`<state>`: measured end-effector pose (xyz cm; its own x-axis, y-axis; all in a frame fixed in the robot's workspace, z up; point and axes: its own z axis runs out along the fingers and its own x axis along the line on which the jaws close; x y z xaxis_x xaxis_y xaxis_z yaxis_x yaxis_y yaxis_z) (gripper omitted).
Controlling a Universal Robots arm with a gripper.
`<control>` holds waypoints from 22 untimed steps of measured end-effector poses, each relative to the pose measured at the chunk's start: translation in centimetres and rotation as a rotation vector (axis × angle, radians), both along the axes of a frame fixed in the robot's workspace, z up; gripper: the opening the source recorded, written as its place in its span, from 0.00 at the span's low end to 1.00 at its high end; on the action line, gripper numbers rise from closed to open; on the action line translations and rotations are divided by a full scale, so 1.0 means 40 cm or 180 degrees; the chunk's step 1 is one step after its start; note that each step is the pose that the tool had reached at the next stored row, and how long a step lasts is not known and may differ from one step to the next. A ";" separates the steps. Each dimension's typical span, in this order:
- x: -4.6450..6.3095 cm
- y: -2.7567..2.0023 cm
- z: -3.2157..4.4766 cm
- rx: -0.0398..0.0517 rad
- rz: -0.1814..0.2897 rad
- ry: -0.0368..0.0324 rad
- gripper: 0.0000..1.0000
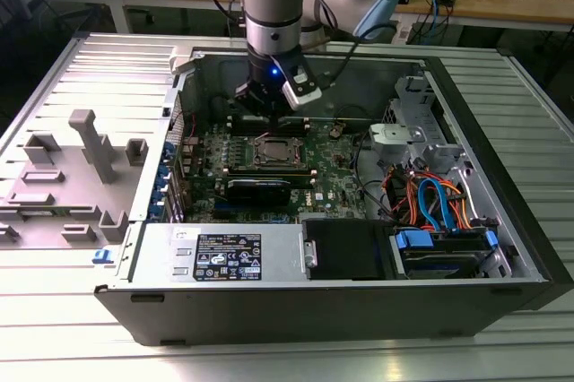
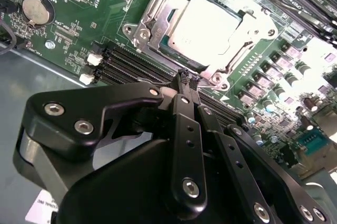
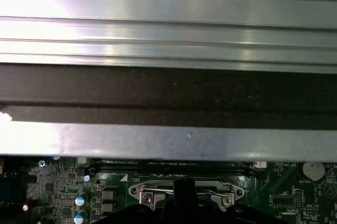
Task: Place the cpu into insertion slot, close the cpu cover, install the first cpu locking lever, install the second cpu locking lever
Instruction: 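Install the first cpu locking lever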
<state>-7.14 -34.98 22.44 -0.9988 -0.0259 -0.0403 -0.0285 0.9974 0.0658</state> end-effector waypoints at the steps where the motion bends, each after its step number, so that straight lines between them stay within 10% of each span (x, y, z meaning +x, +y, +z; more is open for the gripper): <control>1: 0.001 0.000 -0.001 0.0000 0.0000 0.0000 0.11; 22: -0.047 -0.002 0.015 0.0053 0.0051 -0.0002 0.11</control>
<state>-9.03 -35.07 23.05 -0.9983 -0.0411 -0.0415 -0.0445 0.9956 0.0825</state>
